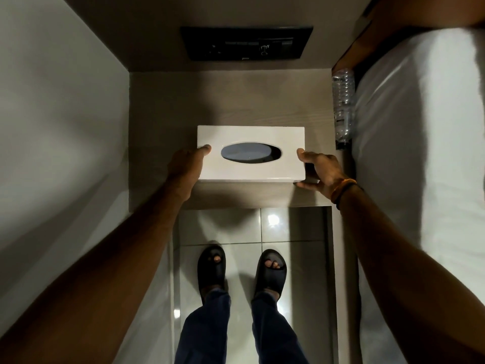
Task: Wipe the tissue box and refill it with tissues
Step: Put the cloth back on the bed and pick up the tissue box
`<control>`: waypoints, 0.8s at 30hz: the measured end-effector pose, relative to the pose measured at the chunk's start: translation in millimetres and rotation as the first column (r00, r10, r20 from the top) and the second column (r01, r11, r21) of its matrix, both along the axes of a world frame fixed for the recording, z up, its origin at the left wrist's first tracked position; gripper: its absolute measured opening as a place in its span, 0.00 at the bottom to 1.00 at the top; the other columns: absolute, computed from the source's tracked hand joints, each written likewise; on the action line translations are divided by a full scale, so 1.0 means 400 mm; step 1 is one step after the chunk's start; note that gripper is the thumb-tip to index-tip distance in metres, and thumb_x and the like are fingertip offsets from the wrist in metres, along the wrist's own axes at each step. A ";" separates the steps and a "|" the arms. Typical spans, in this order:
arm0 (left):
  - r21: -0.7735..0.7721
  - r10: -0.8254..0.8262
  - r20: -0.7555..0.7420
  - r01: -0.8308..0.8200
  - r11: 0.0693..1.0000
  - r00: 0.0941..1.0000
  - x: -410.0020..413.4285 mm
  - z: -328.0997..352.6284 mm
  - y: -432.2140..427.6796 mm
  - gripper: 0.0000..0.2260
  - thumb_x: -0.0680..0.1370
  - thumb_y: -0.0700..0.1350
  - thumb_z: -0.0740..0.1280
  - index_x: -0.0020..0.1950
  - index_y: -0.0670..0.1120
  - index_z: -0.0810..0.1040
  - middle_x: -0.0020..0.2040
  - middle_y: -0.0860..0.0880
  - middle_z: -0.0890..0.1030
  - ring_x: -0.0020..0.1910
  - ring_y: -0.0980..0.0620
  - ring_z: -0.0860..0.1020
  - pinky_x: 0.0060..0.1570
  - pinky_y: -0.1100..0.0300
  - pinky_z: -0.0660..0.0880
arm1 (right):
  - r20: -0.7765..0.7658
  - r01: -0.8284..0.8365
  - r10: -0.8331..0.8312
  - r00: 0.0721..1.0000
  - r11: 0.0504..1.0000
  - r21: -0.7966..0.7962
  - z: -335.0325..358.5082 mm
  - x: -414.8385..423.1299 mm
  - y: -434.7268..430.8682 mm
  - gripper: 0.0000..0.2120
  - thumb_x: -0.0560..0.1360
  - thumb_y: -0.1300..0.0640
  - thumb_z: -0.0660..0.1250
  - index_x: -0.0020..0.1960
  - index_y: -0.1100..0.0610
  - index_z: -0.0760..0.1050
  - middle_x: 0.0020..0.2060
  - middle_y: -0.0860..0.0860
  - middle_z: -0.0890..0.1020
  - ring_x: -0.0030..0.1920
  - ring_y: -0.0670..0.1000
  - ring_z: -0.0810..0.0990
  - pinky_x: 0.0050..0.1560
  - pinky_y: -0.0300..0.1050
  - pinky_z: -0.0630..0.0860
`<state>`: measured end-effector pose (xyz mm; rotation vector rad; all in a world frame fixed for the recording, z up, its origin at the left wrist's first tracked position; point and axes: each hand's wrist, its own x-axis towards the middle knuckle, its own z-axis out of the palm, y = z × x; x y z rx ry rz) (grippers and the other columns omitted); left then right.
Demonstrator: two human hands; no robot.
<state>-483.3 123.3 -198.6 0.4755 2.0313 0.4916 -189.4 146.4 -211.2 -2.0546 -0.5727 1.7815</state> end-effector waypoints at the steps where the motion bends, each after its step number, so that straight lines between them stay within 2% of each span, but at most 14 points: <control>1: 0.004 0.003 0.007 -0.003 1.000 1.000 -0.001 0.002 0.002 0.28 0.76 0.62 0.69 0.70 0.46 0.76 0.62 0.44 0.79 0.62 0.39 0.76 0.66 0.43 0.75 | -0.004 -0.016 0.016 1.000 1.000 -0.005 0.003 0.002 0.005 0.12 0.77 0.50 0.73 0.56 0.55 0.81 0.55 0.57 0.86 0.56 0.59 0.84 0.55 0.59 0.83; 4: 0.019 -0.003 0.059 0.002 1.000 0.998 0.000 0.001 0.000 0.24 0.79 0.58 0.68 0.70 0.45 0.76 0.54 0.46 0.76 0.57 0.42 0.75 0.65 0.47 0.74 | 0.011 -0.036 0.036 0.999 0.999 0.009 0.005 0.005 0.011 0.09 0.77 0.50 0.72 0.53 0.54 0.81 0.51 0.55 0.86 0.53 0.57 0.85 0.56 0.57 0.82; 6: 0.042 0.009 0.092 -0.013 0.999 0.996 -0.002 0.006 -0.004 0.23 0.80 0.56 0.68 0.70 0.45 0.75 0.52 0.49 0.73 0.54 0.44 0.72 0.63 0.49 0.73 | 0.012 -0.043 0.043 0.999 0.999 0.025 0.007 0.005 0.008 0.08 0.77 0.50 0.72 0.53 0.53 0.81 0.50 0.54 0.86 0.52 0.57 0.85 0.53 0.54 0.82; 10: 0.062 0.018 0.134 -0.027 0.998 0.991 -0.009 0.021 -0.001 0.21 0.80 0.54 0.69 0.69 0.46 0.75 0.49 0.51 0.73 0.51 0.47 0.71 0.56 0.52 0.70 | -0.018 -0.062 0.062 0.998 0.998 0.029 0.015 0.008 -0.002 0.08 0.78 0.51 0.71 0.55 0.52 0.81 0.52 0.55 0.87 0.53 0.56 0.85 0.53 0.53 0.81; 12: 0.064 0.017 0.154 -0.027 0.998 0.988 -0.010 0.027 0.001 0.15 0.80 0.53 0.69 0.64 0.49 0.75 0.47 0.51 0.73 0.45 0.49 0.72 0.54 0.53 0.68 | -0.034 -0.072 0.073 0.997 0.997 0.026 0.019 0.013 -0.005 0.09 0.79 0.50 0.70 0.57 0.51 0.81 0.52 0.55 0.86 0.54 0.57 0.84 0.54 0.54 0.81; 14: 0.054 -0.001 0.162 -0.007 0.999 0.987 -0.009 0.039 0.004 0.08 0.81 0.52 0.69 0.54 0.50 0.73 0.42 0.53 0.73 0.39 0.54 0.71 0.52 0.55 0.66 | -0.047 -0.087 0.087 0.995 0.996 0.017 0.027 0.017 -0.004 0.07 0.80 0.51 0.68 0.55 0.51 0.80 0.50 0.54 0.86 0.53 0.56 0.83 0.56 0.54 0.80; 16: 0.041 -0.032 0.156 0.026 0.999 0.987 -0.014 0.043 0.003 0.10 0.81 0.53 0.68 0.46 0.49 0.72 0.40 0.54 0.73 0.38 0.56 0.71 0.50 0.55 0.66 | -0.049 -0.106 0.106 0.993 0.994 0.002 0.037 0.019 0.000 0.06 0.80 0.50 0.68 0.54 0.51 0.79 0.50 0.54 0.85 0.52 0.56 0.83 0.57 0.55 0.79; 19: 0.017 -0.054 0.147 0.052 0.999 0.988 -0.027 0.037 -0.011 0.13 0.80 0.54 0.69 0.39 0.49 0.72 0.40 0.52 0.76 0.39 0.54 0.73 0.46 0.54 0.68 | -0.035 -0.141 0.140 0.990 0.990 -0.023 0.042 0.018 0.001 0.12 0.78 0.48 0.69 0.57 0.53 0.78 0.54 0.57 0.84 0.55 0.58 0.82 0.55 0.55 0.80; 22: 0.007 -0.041 0.149 0.041 0.999 0.988 -0.038 0.023 -0.030 0.12 0.78 0.54 0.71 0.40 0.49 0.75 0.41 0.52 0.79 0.42 0.50 0.77 0.49 0.54 0.70 | -0.032 -0.152 0.151 0.988 0.987 -0.054 0.046 0.017 -0.006 0.26 0.71 0.42 0.73 0.64 0.55 0.77 0.58 0.58 0.83 0.58 0.60 0.81 0.54 0.54 0.80; 24: 0.005 -0.038 0.142 0.037 0.999 0.989 -0.046 0.011 -0.037 0.12 0.77 0.53 0.72 0.39 0.49 0.76 0.41 0.53 0.80 0.42 0.50 0.78 0.48 0.54 0.73 | -0.038 -0.161 0.159 0.987 0.985 -0.064 0.046 0.019 -0.013 0.25 0.73 0.42 0.72 0.65 0.55 0.77 0.56 0.58 0.84 0.58 0.61 0.81 0.57 0.56 0.80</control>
